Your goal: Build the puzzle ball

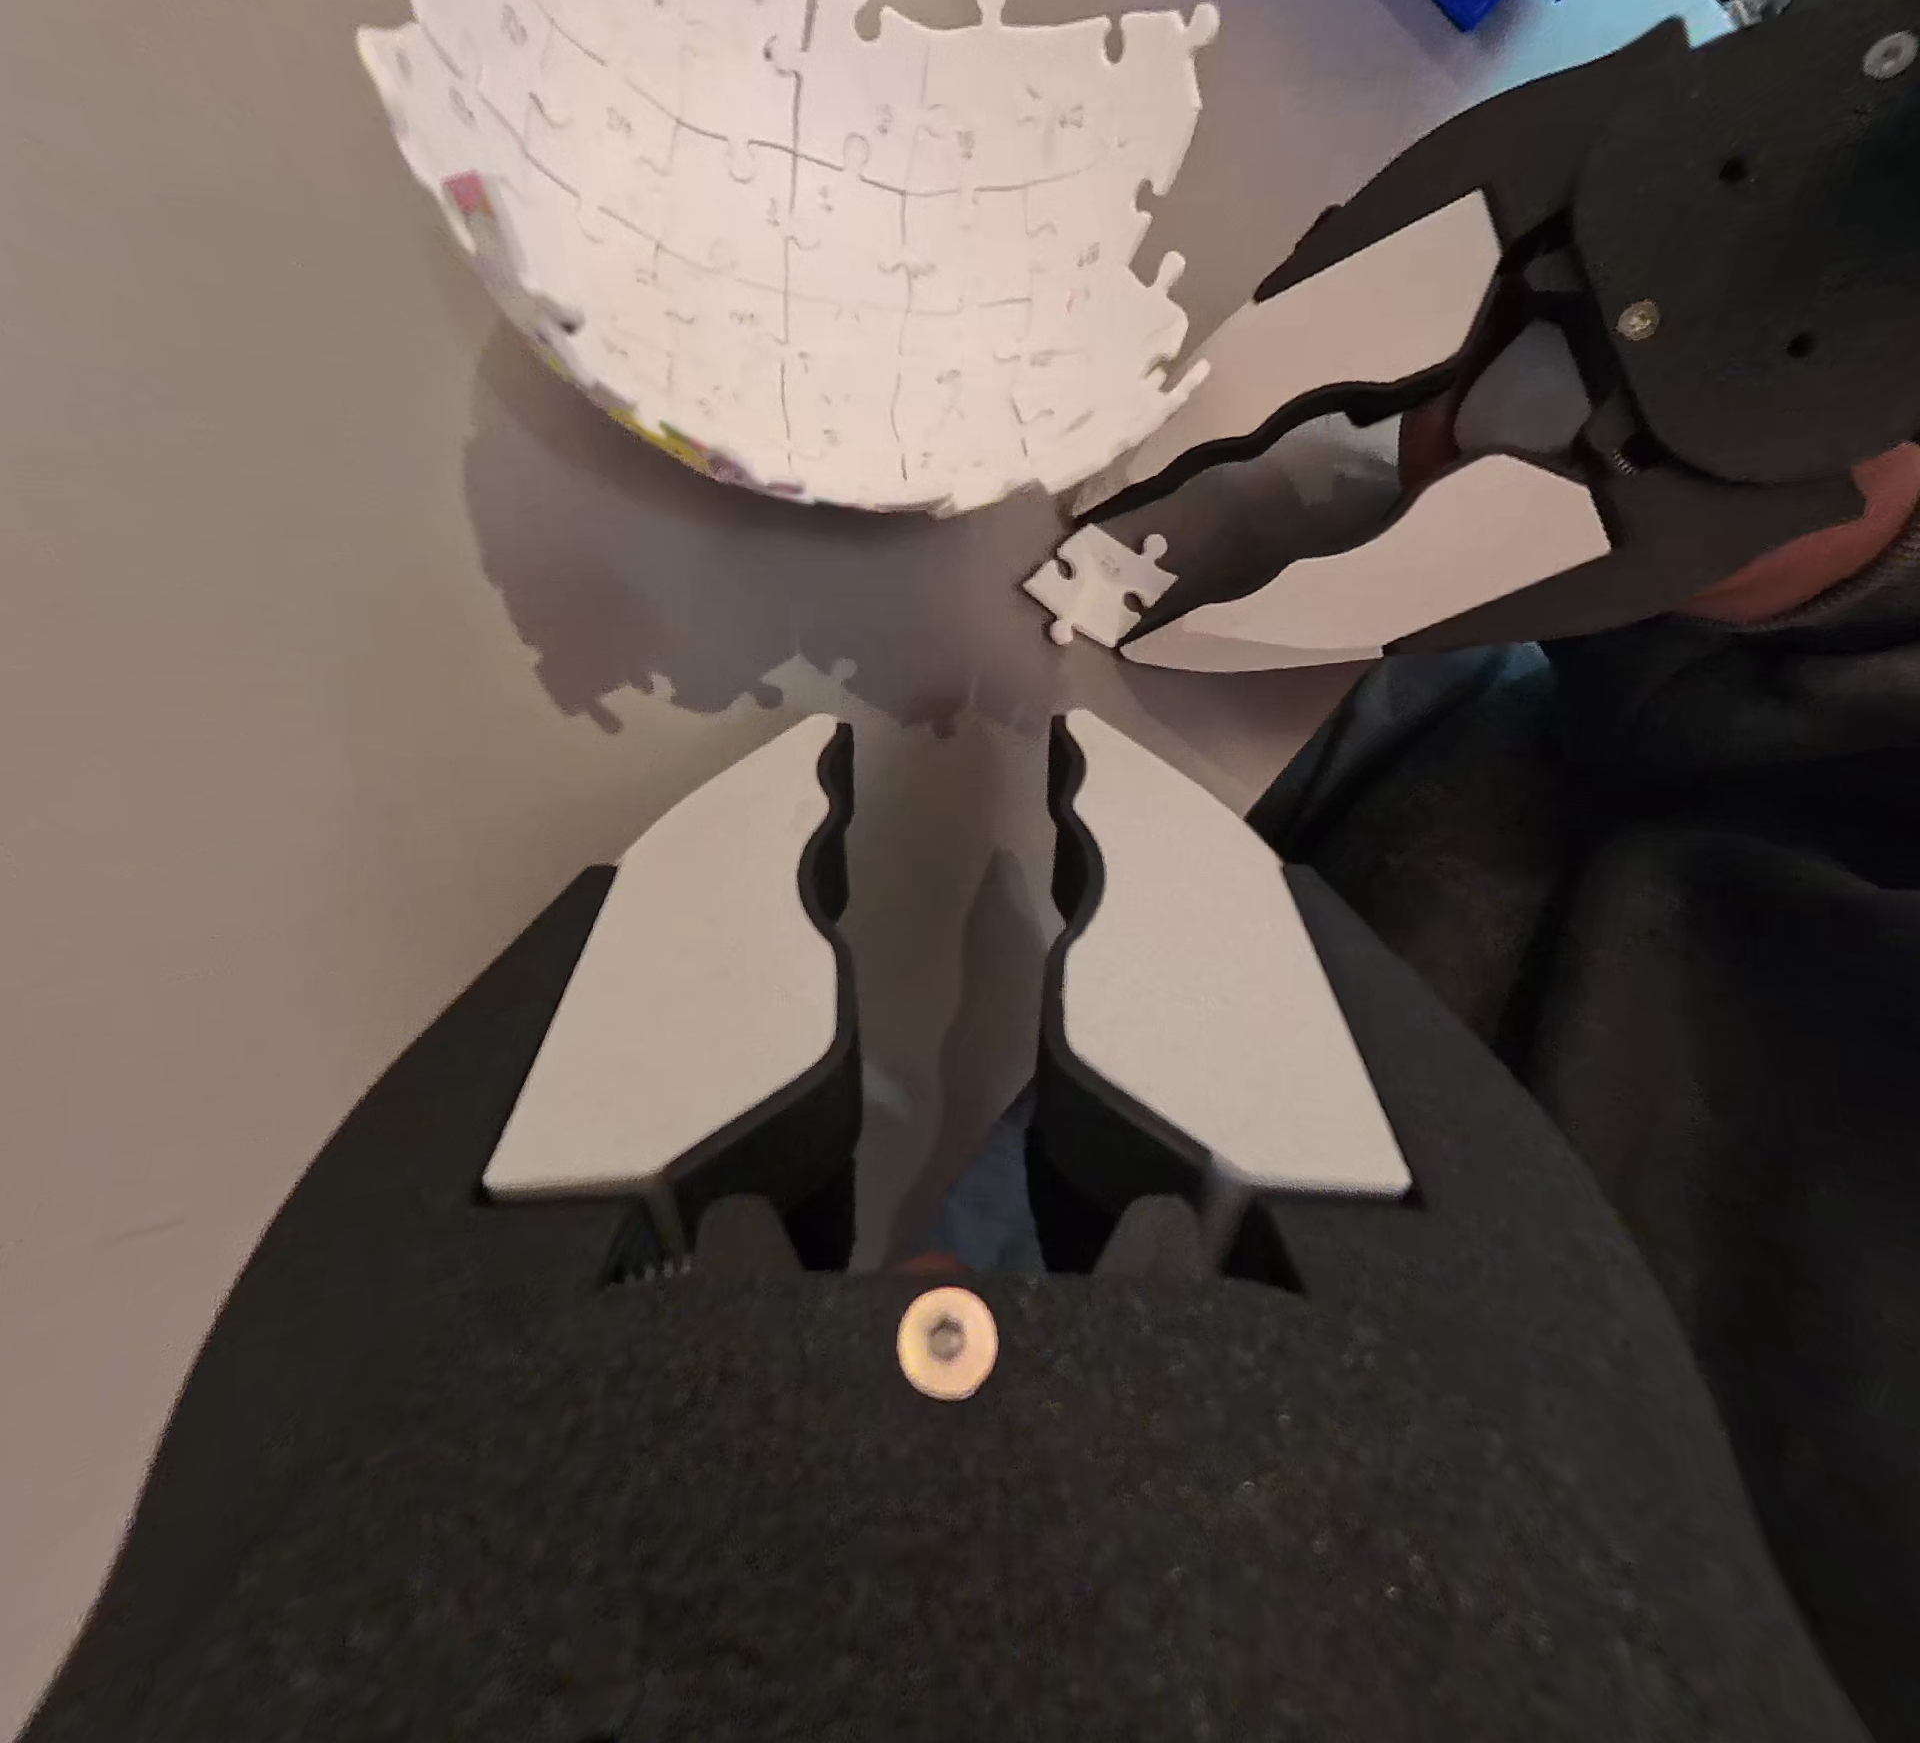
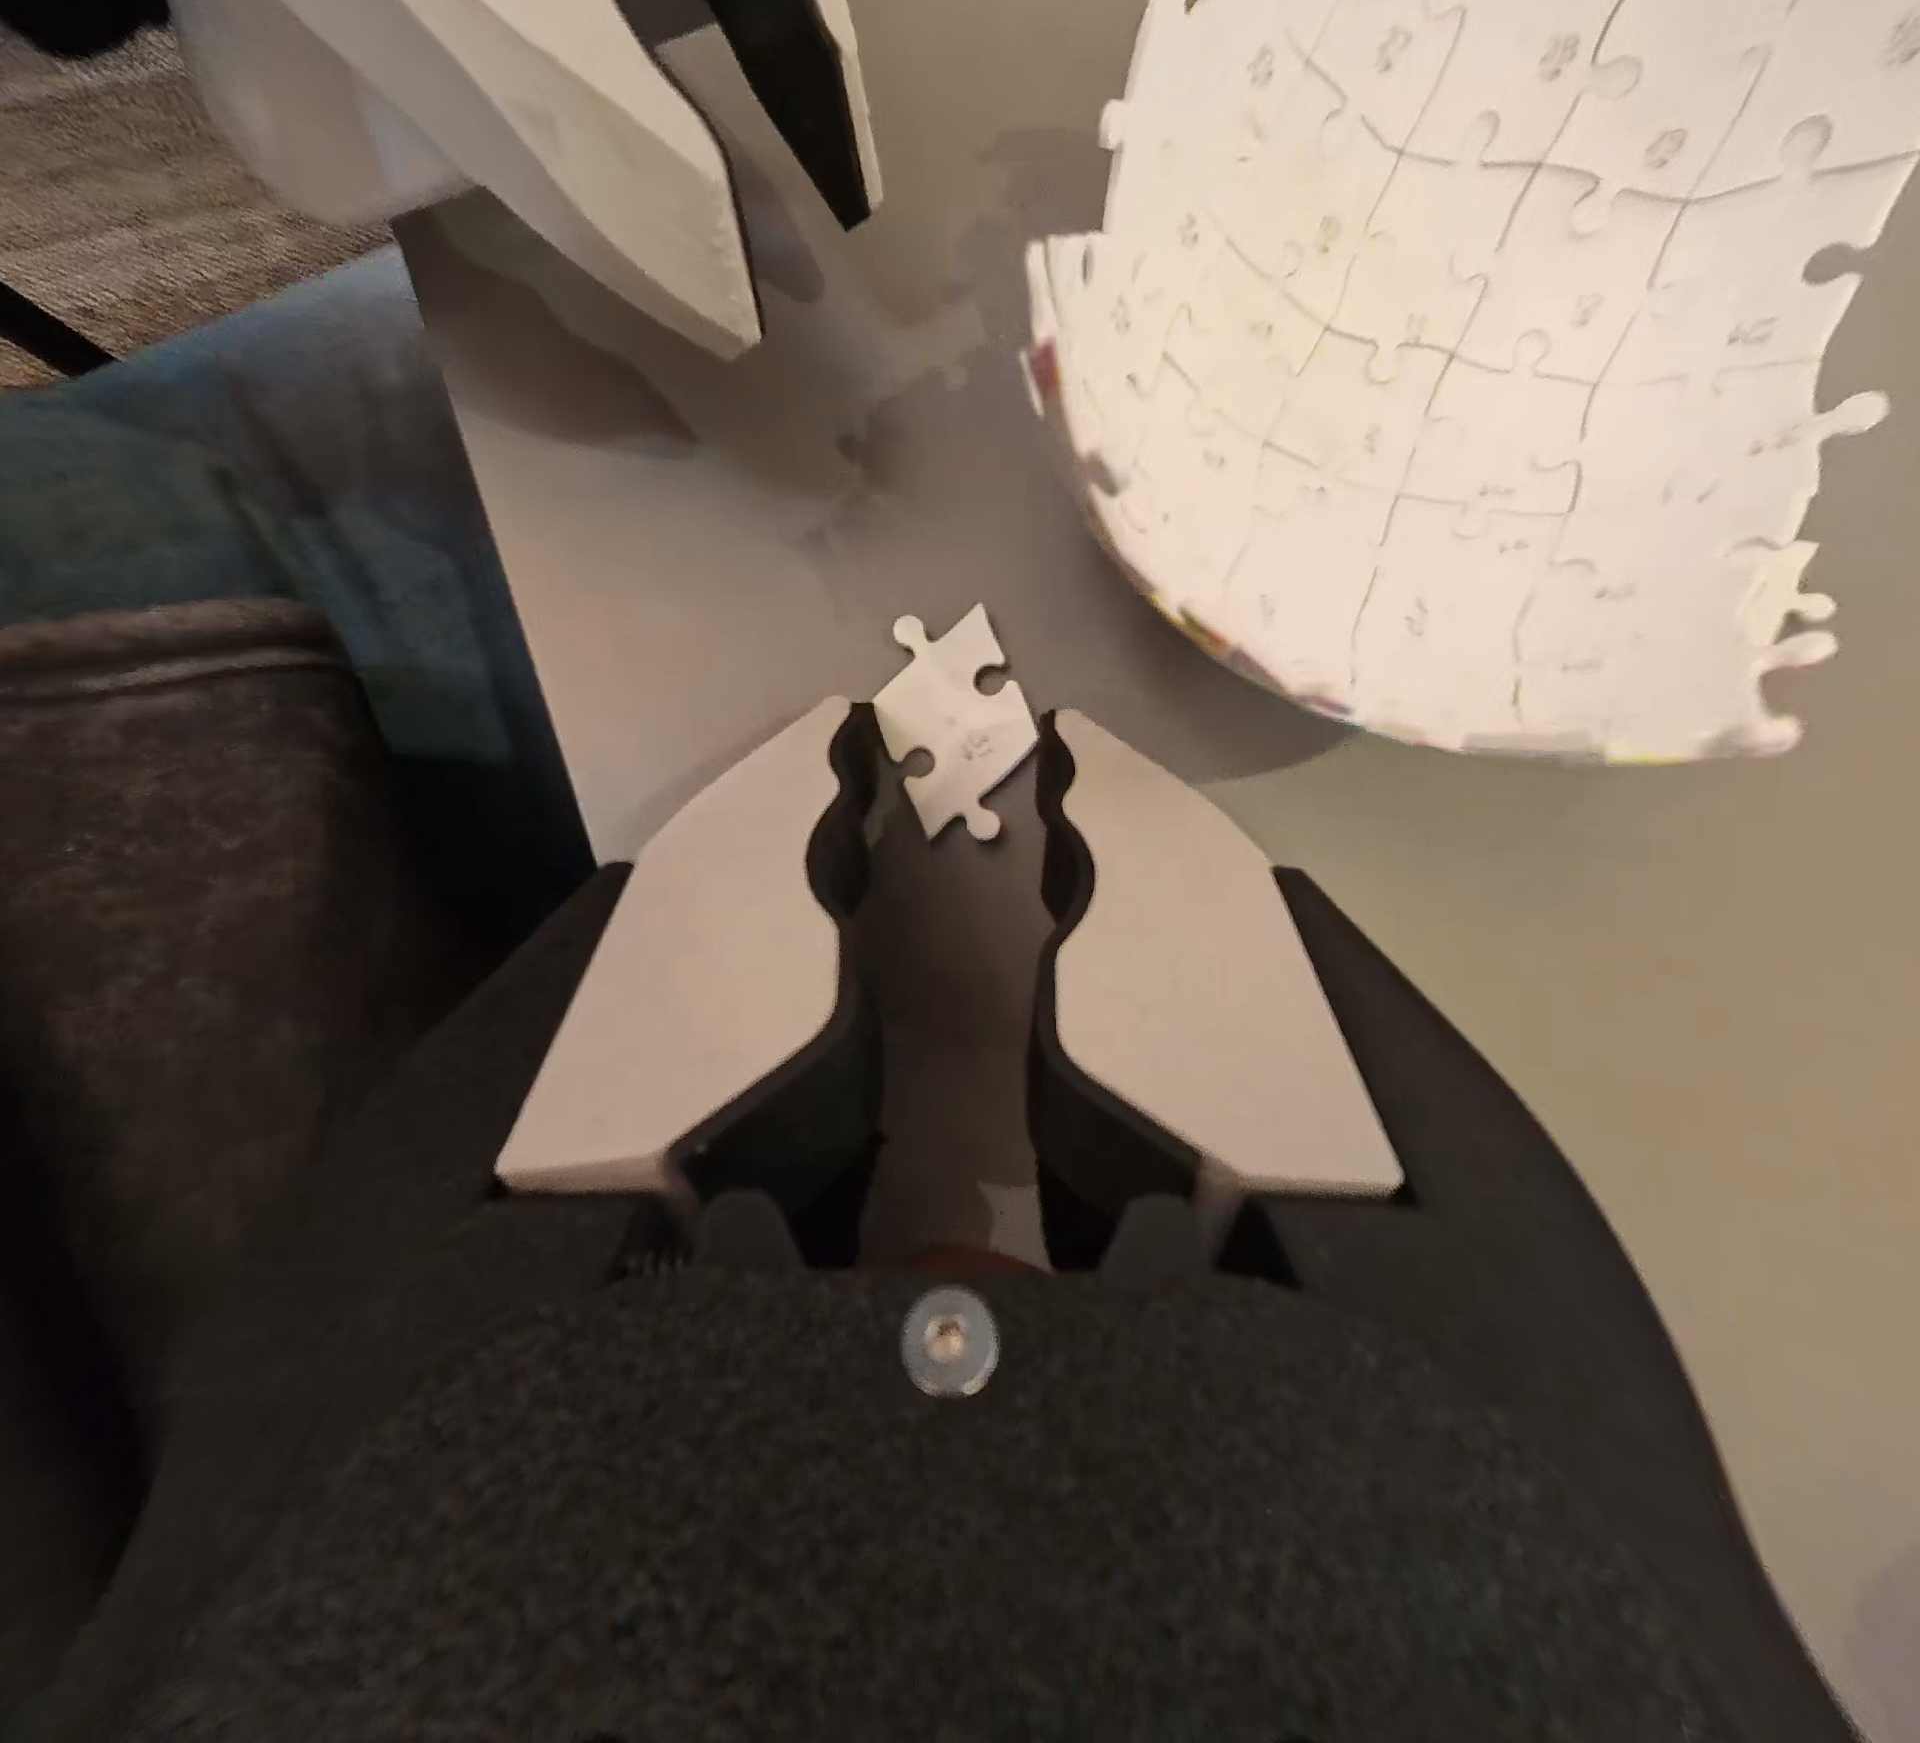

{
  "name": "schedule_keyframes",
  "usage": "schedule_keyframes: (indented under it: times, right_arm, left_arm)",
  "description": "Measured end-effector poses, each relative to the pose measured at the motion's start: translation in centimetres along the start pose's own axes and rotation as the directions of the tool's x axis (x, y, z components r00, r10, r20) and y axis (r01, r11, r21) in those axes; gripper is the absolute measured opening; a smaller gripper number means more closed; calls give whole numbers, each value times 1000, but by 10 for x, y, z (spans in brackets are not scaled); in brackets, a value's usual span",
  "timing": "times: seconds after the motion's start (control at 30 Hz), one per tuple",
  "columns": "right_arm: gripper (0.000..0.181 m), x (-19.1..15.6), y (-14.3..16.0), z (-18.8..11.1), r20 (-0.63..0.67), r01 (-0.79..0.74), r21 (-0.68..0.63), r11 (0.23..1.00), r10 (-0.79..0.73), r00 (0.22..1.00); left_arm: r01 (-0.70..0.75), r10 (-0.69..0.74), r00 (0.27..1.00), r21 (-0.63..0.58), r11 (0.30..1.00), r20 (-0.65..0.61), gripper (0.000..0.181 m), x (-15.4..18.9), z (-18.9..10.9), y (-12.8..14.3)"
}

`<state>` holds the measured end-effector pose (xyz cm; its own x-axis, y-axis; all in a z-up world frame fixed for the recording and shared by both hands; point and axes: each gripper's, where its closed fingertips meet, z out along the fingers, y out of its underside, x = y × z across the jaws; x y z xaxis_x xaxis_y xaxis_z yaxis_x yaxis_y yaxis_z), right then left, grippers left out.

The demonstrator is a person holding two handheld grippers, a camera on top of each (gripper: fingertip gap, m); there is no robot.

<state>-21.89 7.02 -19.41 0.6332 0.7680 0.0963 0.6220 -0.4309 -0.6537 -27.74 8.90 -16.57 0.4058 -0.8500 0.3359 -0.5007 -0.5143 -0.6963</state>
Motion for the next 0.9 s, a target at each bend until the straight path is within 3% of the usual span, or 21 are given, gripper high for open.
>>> schedule_keyframes:
  times: [0.13,0.23,0.37,0.43,0.53,0.63,0.7,0.8,0.9]
  right_arm:
    - [29,-5,-1,-4,9,44,14,999,-44,999]
    - [29,-11,-14,-15,38,43,103,994,-47,998]
    - [29,-15,-41,-36,-41,144,251,957,-138,990]
    - [29,-19,-47,-39,-92,212,282,936,-193,977]
    - [29,-20,-54,-39,-150,258,292,921,-222,963]
    - [28,-21,-56,-38,-169,267,290,919,-225,959]
    - [15,-19,-55,-39,-194,287,290,913,-238,952]
    - [25,-22,-55,-41,-147,265,325,908,-228,962]
    - [27,-26,-53,-47,-8,155,375,914,-164,986]
  left_arm:
    - [15,-16,998,-21,1000,-57,34,11,5,4]
    - [59,-62,987,-27,998,-148,29,25,8,5]
    - [251,-213,883,38,967,-418,24,53,-3,-16]
    - [316,-252,839,55,947,-483,22,56,-8,-22]
    - [303,-255,843,27,953,-474,19,57,-5,-16]
    - [298,-248,856,41,954,-454,2,55,-5,-17]
    - [270,-232,871,28,962,-434,2,54,-4,-14]
    - [281,-236,858,33,959,-457,2,56,-7,-16]
    - [245,-195,876,59,968,-441,2,53,-12,-18]
